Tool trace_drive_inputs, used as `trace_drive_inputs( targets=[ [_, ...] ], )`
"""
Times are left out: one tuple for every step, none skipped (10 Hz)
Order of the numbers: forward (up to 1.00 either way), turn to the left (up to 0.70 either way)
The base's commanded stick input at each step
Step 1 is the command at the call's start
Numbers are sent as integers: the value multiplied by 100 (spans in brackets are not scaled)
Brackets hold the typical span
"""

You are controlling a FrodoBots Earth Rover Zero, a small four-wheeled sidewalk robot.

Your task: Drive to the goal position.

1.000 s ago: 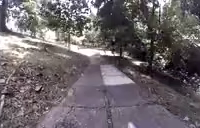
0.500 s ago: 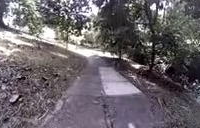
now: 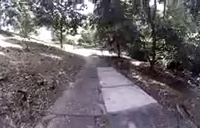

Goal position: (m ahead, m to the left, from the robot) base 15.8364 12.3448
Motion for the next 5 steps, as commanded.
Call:
trace_drive_inputs(
  targets=[
    [100, 0],
    [100, 0],
    [100, 0],
    [100, 0],
    [100, 0]
  ],
)
